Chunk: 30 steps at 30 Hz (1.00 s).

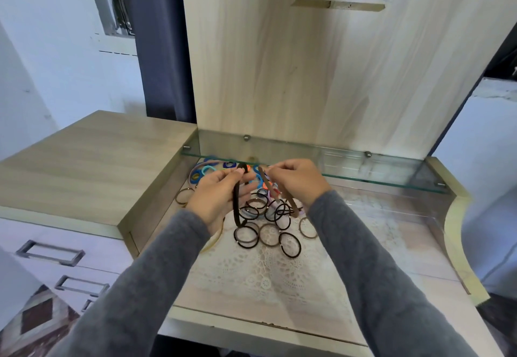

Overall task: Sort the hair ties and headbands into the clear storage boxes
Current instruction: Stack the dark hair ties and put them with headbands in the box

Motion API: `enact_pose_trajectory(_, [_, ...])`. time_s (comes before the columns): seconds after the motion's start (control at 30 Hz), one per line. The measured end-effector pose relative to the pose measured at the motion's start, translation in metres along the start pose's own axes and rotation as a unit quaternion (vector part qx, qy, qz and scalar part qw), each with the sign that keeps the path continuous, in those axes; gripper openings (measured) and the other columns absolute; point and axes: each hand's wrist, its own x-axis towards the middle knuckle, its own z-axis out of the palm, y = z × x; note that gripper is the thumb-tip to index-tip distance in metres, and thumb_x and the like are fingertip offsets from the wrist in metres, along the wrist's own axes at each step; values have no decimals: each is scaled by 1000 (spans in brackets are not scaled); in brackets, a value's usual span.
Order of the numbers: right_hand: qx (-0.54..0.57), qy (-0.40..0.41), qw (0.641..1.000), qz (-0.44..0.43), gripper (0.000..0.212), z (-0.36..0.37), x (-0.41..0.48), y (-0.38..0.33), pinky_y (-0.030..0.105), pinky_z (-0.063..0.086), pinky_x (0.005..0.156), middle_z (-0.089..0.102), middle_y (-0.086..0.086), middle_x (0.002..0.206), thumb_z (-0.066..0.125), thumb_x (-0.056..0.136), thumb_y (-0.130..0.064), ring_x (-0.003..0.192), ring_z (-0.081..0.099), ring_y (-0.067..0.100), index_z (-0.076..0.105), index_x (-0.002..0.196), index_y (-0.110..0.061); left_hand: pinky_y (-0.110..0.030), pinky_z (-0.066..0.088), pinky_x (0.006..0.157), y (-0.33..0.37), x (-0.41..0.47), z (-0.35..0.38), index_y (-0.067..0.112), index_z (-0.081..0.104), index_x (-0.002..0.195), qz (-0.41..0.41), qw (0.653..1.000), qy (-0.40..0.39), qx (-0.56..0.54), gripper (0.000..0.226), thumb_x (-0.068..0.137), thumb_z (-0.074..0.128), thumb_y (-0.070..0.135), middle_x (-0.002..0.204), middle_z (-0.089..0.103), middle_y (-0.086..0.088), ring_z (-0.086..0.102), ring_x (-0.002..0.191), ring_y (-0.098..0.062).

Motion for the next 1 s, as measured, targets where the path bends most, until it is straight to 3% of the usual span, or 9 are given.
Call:
enact_pose_trajectory(0.1, [13, -11, 999, 32, 9, 7, 5, -3, 30, 44, 56, 59, 8, 65, 65, 83, -13, 56, 48, 20, 70, 80, -6, -26, 58, 76, 3, 7, 1, 10, 60, 105, -10, 1000, -10, 4, 16, 100, 48, 18, 104, 72, -4, 70, 92, -15])
enact_pose_trajectory(0.4, [76, -9, 996, 37, 12, 9, 9, -14, 21, 41, 42, 57, 4, 62, 62, 86, -13, 43, 43, 10, 67, 76, -9, -28, 58, 77, 15, 14, 5, 6, 53, 119, -25, 999, -17, 20, 23, 101, 47, 18, 110, 71, -4, 70, 96, -17])
enact_pose_trajectory(0.57, [91, -2, 996, 25, 6, -2, 9, -21, 25, 47, 53, 62, 3, 72, 63, 85, -11, 55, 50, 13, 68, 82, -10, -27, 58, 78, 20, 13, 7, 6, 52, 123, -19, 999, -25, 30, 26, 101, 46, 19, 115, 69, -2, 69, 98, -16])
enact_pose_trajectory(0.73, [133, -17, 991, 5, 5, -9, 7, -23, 28, 48, 53, 58, 3, 70, 65, 85, -11, 56, 49, 13, 70, 88, -10, -26, 58, 78, 21, 10, 10, 5, 54, 124, -4, 999, -25, 46, 28, 101, 47, 18, 115, 69, -3, 70, 96, -15])
enact_pose_trajectory(1.0, [167, -50, 985, 7, 6, 7, 4, -13, 27, 50, 58, 68, 4, 74, 67, 85, -12, 58, 57, 13, 72, 88, -12, -27, 59, 75, 23, 10, 15, 3, 62, 112, 1, 999, -31, 17, 23, 100, 46, 15, 90, 70, -8, 69, 81, -16])
